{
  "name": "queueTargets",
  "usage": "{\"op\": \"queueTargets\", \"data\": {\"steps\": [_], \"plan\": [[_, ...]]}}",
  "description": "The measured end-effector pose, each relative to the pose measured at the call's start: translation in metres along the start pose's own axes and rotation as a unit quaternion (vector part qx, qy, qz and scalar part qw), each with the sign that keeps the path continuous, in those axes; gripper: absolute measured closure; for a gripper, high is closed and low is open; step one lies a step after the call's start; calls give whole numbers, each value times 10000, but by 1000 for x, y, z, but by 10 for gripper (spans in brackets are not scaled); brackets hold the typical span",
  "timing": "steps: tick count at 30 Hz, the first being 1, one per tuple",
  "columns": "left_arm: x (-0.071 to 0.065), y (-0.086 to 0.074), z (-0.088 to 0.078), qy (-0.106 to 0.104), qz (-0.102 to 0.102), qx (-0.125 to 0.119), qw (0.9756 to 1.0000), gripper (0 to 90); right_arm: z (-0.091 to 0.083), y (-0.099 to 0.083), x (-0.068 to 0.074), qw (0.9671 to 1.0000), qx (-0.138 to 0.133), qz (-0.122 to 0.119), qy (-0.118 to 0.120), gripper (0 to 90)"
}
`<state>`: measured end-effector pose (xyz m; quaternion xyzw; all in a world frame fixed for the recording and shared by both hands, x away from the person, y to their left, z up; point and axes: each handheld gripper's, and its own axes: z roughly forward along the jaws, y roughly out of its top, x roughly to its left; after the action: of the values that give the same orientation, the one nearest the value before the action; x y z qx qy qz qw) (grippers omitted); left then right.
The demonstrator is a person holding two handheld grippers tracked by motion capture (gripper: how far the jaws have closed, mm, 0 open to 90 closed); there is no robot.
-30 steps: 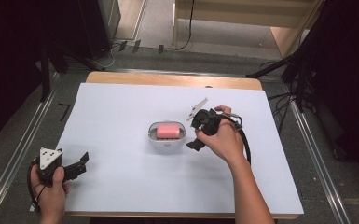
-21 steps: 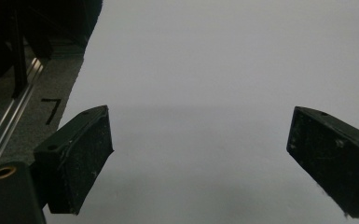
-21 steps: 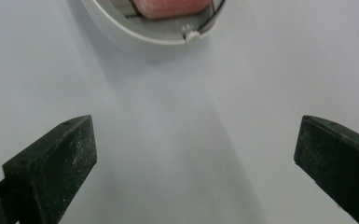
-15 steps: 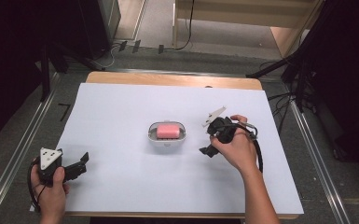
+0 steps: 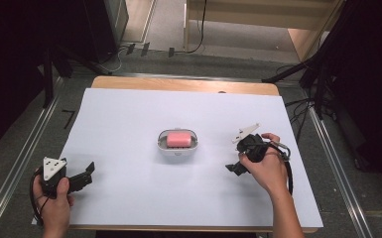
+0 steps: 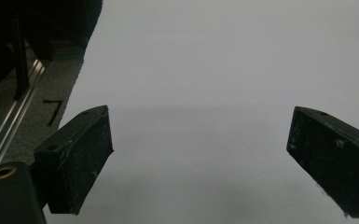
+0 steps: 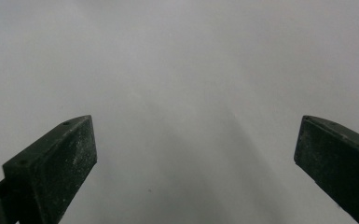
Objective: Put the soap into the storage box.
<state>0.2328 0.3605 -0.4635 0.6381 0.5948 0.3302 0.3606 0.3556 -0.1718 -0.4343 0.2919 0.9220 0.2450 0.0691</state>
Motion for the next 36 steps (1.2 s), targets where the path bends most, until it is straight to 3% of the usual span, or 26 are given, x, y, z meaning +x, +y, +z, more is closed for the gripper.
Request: {"op": "queueTargets", "data": {"steps": [19,36], "plan": [[0,0,0,-6,12,-16,10000,73,-9,-58,-5,9989,-199,413,-138,0],[0,0,-1,7,50,-16,10000,73,-15,-102,-1,9947,-596,767,-350,0]]}}
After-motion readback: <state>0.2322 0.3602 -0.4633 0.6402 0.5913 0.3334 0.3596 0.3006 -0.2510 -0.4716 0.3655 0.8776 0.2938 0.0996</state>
